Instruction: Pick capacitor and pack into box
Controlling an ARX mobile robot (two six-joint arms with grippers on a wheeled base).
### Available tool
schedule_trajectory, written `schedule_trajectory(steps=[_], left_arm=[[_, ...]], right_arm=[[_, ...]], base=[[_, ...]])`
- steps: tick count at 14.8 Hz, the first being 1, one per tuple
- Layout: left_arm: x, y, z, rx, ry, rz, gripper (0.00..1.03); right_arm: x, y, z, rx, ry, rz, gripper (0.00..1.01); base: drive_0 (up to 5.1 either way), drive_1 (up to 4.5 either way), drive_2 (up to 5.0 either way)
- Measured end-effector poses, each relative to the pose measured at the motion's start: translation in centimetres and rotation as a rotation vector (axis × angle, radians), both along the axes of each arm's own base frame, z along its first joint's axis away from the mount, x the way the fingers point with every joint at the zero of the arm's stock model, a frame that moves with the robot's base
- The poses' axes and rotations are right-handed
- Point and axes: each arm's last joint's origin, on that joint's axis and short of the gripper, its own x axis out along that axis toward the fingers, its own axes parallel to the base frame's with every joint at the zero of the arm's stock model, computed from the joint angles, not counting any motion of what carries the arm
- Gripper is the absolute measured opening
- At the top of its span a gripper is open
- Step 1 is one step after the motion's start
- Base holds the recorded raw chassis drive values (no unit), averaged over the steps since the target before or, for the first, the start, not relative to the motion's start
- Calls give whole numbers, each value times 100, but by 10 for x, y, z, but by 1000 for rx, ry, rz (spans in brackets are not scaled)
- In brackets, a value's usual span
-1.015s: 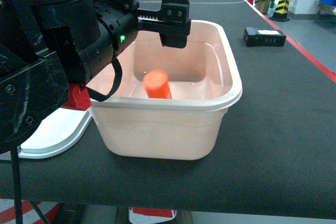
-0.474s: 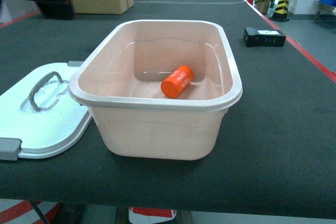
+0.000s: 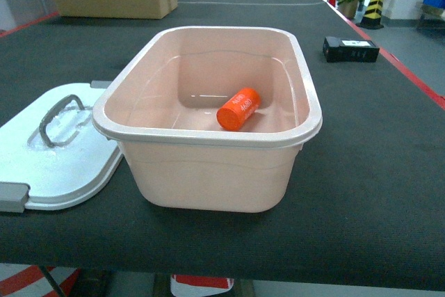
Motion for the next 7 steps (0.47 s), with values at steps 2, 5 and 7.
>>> schedule_trajectory(steps=[2,5,7], left_arm=[[19,-2,-25,3,56,-43,98],[51,-16,-60,-1,107,-103,98],[70,-21,-94,-17,180,-107,98]], right_arm=[[0,0,0,0,0,0,98],[0,0,0,0,0,0,98],[0,0,0,0,0,0,98]], base=[[0,0,0],[0,0,0],[0,0,0]])
